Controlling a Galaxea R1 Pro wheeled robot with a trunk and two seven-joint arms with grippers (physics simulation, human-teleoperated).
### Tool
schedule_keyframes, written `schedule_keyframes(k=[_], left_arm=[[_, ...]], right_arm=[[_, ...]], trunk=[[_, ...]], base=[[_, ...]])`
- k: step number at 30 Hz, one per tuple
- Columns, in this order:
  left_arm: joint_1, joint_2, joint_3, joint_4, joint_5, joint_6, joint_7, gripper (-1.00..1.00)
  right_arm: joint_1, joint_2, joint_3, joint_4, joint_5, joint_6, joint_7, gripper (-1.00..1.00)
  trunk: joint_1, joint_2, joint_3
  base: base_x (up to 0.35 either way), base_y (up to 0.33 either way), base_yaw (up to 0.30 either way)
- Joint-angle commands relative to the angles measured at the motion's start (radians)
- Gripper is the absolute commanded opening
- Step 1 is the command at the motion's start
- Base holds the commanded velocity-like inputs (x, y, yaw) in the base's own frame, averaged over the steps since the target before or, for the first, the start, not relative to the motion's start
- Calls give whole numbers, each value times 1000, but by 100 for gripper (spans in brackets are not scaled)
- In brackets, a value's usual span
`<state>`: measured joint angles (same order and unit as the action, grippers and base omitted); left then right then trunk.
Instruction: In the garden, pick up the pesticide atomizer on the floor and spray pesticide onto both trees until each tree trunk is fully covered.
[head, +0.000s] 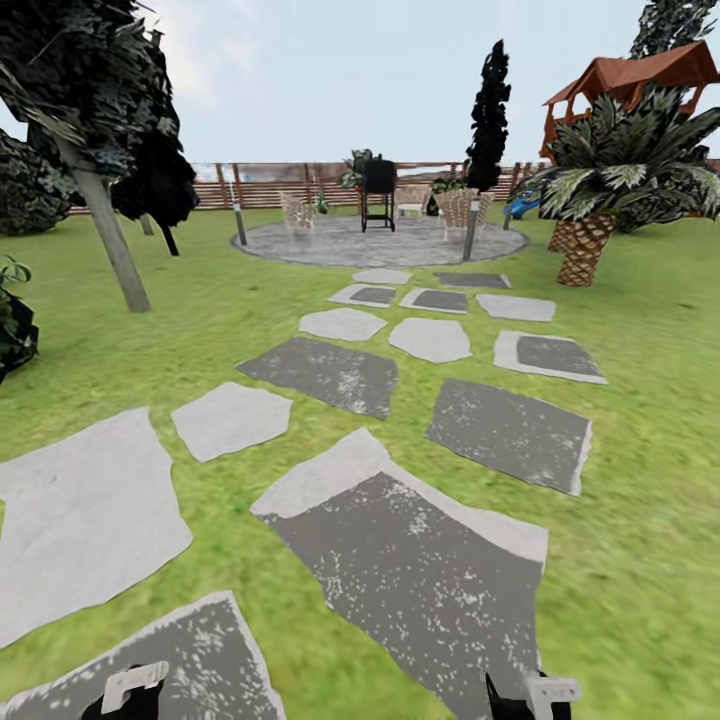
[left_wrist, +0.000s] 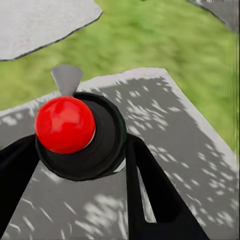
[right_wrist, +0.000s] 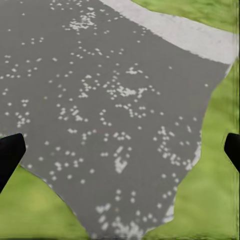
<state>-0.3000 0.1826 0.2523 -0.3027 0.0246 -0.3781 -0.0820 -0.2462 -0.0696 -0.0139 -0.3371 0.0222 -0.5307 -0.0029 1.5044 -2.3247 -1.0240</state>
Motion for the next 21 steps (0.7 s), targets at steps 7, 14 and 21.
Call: schedule_keyframes(k=[7,14,21], left_arm=[[-1,0,7,1,3,-2,-8,-100],[0,0,7,1,3,-2,-7,-100],[-1,1,7,1,3,-2,-7,-100]], right_arm=[[-1,0,-1,1,2,-3,0,100],[-1,0,-1,1,2,-3,0,100],[-1,1,-1,1,2,-3,0,100]], trunk=[[0,0,0],[0,0,0],[0,0,0]], base=[[0,0,-299],[0,0,-299],[0,0,-300]])
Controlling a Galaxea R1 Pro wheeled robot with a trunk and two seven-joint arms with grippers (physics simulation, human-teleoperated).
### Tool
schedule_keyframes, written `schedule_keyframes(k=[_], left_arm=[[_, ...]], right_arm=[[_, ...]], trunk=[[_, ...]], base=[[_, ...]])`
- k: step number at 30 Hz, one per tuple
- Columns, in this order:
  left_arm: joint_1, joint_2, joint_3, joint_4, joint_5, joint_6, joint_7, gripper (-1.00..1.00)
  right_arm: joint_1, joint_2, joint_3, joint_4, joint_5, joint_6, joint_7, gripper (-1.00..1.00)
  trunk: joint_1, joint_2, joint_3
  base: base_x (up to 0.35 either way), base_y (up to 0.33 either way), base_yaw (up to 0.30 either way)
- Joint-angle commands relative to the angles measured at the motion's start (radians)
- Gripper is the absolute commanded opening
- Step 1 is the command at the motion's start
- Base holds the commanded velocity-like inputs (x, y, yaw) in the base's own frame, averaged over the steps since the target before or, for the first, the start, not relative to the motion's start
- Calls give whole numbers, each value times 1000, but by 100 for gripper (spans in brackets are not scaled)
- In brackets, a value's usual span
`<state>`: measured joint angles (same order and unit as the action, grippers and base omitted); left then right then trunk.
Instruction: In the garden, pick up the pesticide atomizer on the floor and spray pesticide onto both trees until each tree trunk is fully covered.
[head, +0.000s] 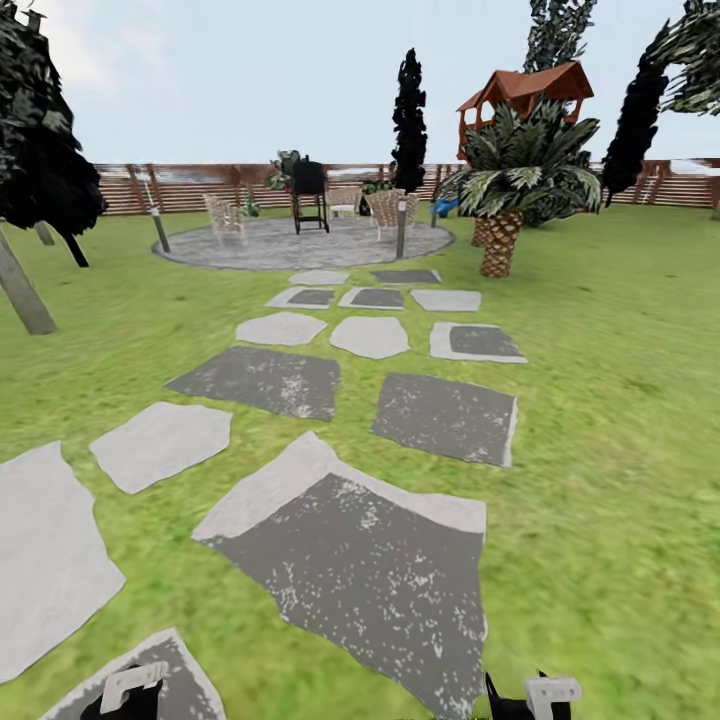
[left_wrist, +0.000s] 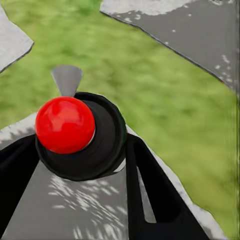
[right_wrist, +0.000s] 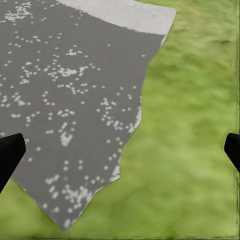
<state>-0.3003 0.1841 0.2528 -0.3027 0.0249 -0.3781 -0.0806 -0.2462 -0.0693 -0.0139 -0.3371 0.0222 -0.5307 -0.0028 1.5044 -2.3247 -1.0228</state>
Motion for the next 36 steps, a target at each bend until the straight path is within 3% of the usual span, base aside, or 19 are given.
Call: schedule_keyframes(k=[1,36], left_arm=[[0,0,6,1,3,-2,-8,-100],[0,2,6,1,3,-2,-8,-100]], right_arm=[[-1,0,-1,1,2,-3,0,100],[-1,0,-1,1,2,-3,0,100]], trunk=[[0,0,-1],[0,0,-1]], base=[[0,0,-300],[0,0,-300]])
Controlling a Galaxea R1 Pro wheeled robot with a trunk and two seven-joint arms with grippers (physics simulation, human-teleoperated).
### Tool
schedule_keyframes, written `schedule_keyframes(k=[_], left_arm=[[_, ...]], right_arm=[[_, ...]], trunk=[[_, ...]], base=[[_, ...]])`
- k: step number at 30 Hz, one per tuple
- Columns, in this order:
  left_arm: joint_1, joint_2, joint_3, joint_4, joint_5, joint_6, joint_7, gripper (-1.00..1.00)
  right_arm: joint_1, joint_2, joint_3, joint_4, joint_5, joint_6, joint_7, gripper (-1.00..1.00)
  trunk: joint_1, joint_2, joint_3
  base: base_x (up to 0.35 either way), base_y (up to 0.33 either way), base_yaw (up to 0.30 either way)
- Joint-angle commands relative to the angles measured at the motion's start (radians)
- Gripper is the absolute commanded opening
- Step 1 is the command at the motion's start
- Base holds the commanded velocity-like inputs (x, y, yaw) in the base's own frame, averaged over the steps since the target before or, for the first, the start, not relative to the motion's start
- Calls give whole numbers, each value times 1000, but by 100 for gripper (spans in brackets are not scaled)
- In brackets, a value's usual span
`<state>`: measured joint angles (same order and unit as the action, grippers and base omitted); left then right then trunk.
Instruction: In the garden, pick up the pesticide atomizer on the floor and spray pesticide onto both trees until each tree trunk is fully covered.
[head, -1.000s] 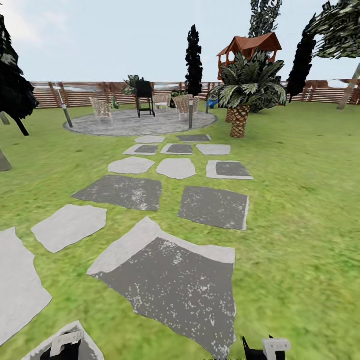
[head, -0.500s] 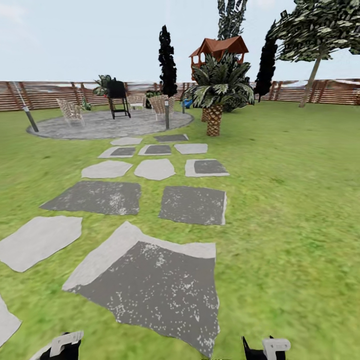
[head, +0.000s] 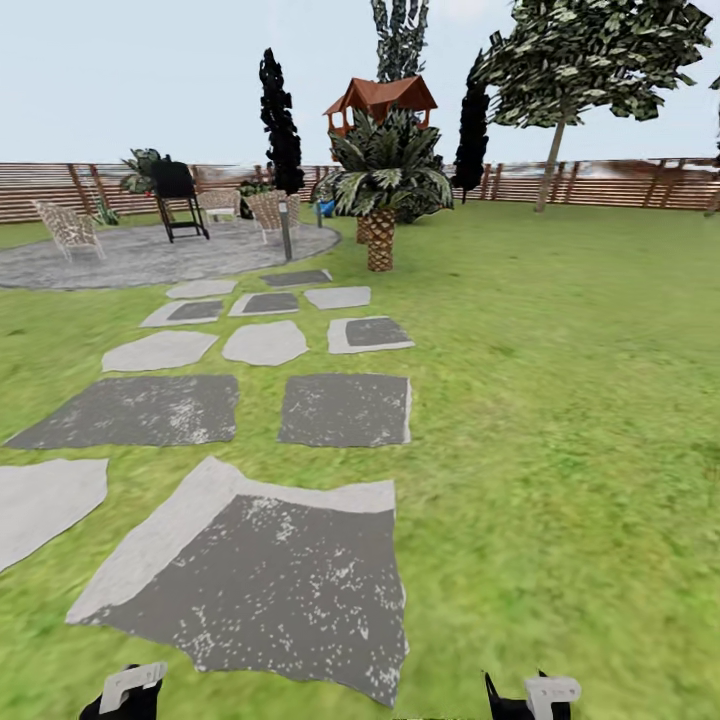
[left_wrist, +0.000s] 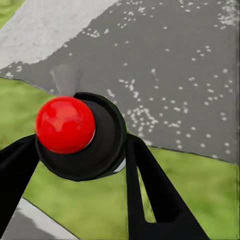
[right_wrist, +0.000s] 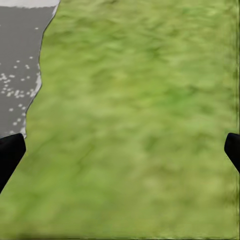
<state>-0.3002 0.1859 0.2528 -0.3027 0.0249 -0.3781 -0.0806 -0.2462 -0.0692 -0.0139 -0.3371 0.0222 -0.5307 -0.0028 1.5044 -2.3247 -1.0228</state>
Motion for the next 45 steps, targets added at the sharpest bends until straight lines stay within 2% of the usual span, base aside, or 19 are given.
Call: schedule_keyframes(k=[1,45], left_arm=[[0,-1,6,1,3,-2,-8,-100],[0,0,6,1,3,-2,-8,-100]], right_arm=[[-1,0,-1,1,2,-3,0,100],[-1,0,-1,1,2,-3,0,100]], trunk=[[0,0,-1],[0,0,-1]], base=[[0,0,-300],[0,0,-300]])
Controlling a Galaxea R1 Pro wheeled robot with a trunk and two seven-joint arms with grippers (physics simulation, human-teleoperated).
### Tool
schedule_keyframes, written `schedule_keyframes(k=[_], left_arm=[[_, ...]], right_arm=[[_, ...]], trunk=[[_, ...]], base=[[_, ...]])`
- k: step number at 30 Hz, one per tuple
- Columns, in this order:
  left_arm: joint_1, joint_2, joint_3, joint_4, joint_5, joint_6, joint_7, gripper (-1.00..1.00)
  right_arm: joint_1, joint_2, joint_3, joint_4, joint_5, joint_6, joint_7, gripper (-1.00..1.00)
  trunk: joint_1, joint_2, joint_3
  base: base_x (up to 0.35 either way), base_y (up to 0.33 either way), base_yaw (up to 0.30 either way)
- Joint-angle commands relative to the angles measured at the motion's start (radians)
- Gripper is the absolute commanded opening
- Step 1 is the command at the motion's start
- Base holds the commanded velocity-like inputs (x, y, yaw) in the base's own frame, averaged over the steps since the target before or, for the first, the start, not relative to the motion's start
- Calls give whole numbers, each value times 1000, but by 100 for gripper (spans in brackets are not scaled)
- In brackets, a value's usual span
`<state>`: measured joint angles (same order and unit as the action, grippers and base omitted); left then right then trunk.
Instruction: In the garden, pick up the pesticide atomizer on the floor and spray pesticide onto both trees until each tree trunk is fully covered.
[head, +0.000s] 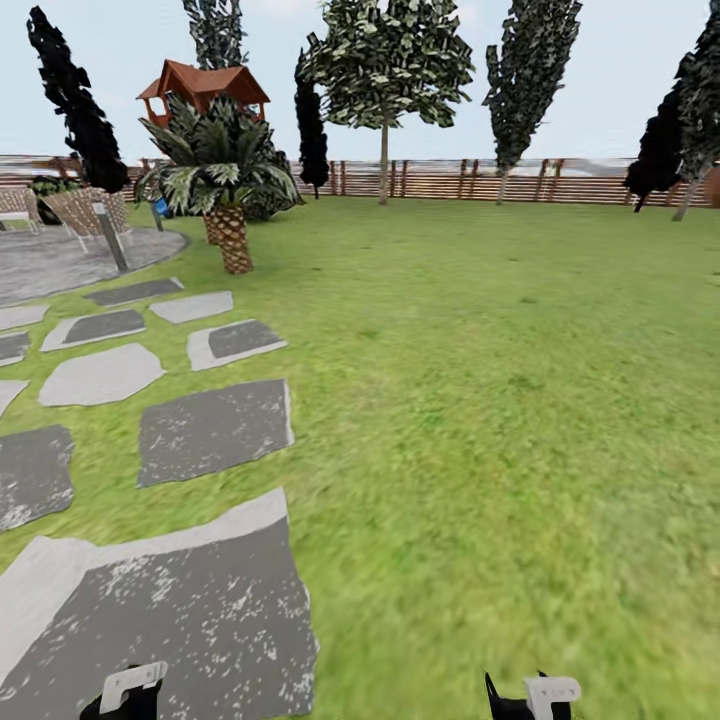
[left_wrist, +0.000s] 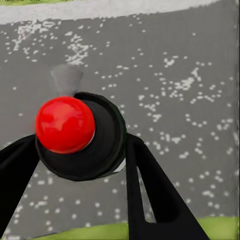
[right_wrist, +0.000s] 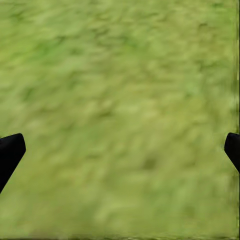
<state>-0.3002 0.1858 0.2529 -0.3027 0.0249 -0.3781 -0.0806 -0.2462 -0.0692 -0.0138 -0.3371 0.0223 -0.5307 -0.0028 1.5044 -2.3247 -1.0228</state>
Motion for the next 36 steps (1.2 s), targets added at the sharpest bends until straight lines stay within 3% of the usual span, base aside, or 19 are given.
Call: schedule_keyframes(k=[1,36], left_arm=[[0,0,6,0,3,-2,-8,-100],[0,-3,6,0,3,-1,-8,-100]], right_arm=[[-1,0,-2,1,2,-3,0,100],[-1,0,-2,1,2,-3,0,100]], trunk=[[0,0,-1],[0,0,-1]], base=[[0,0,-300],[0,0,-300]])
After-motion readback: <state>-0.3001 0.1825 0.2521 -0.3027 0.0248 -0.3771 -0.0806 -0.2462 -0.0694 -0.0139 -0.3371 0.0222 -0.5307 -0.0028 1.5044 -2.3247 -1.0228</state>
